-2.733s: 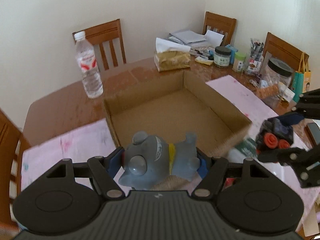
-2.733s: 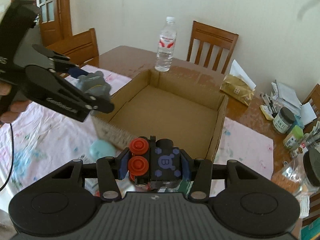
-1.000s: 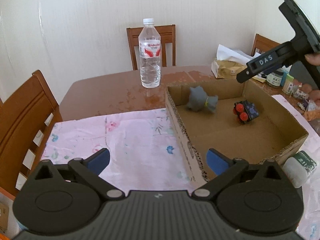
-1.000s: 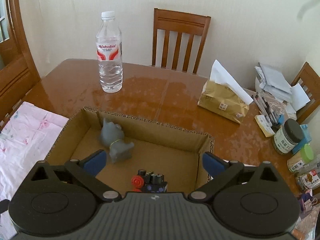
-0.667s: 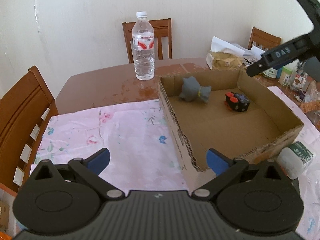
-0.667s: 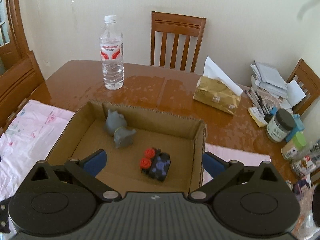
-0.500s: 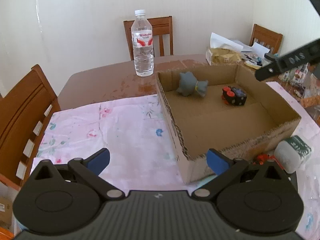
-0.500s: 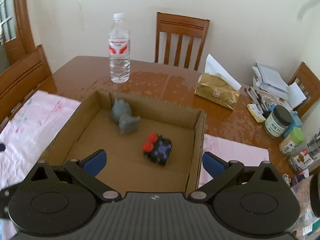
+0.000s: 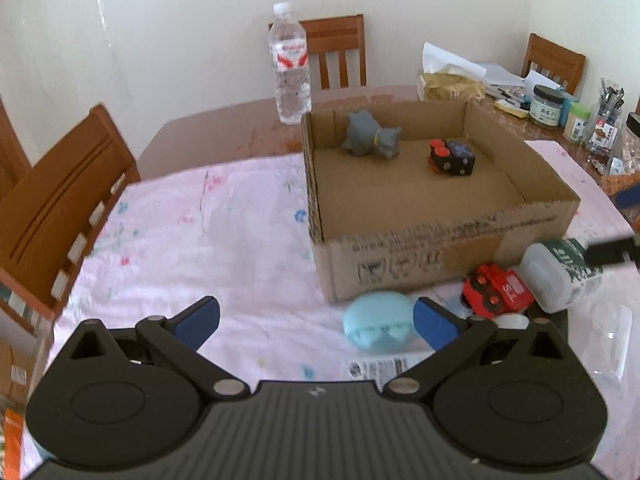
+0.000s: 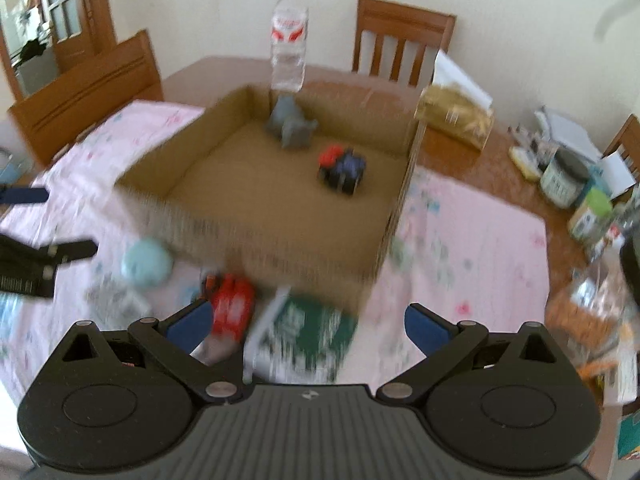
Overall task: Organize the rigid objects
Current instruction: 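Grasp the white-and-blue card package with the left tool while the right tool grasps the clear jar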
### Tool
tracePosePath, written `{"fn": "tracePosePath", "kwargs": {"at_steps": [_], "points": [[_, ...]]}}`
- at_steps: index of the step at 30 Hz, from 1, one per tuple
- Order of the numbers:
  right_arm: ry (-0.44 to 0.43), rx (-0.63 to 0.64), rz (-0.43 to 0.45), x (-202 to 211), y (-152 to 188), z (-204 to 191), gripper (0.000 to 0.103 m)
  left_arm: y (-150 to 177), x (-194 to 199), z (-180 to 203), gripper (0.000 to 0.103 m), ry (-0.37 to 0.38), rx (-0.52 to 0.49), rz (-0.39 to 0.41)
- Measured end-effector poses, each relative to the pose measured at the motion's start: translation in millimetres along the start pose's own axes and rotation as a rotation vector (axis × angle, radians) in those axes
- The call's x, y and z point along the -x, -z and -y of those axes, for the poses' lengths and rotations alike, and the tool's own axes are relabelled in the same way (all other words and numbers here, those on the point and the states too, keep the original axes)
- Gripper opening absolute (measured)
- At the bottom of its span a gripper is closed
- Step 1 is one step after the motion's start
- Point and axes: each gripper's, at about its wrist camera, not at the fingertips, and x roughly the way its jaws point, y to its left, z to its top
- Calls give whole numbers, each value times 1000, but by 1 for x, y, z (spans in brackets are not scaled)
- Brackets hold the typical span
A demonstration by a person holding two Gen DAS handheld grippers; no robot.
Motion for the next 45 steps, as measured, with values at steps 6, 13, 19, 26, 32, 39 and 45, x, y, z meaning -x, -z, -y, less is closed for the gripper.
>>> {"fn": "tracePosePath", "kwargs": {"at_steps": [6,13,19,26,32,39,45], "points": [[-101,-33,-59,-8,38,10,103,15,14,12,102,-16,56,-22],[-217,-97,-103,-14,58,14,103,25,31,25,102,-59,59,-43],[-248,-96,-118,-5,69,2,103,26,25,25,102,-43,54,-71],[-134,-69,-152,-13,78,-25,103,20,-4,29,102,44,-7,-104],[-77,-76,-176,-20,81,-35,103,19,-31,33,102,117,-41,-151],[-48,-88,-180,-23,77,-40,103,21,-51,32,102,163,-47,-201],[28,-52,-177,-27,79,-48,103,27,-55,14,103,104,-51,-220]]}}
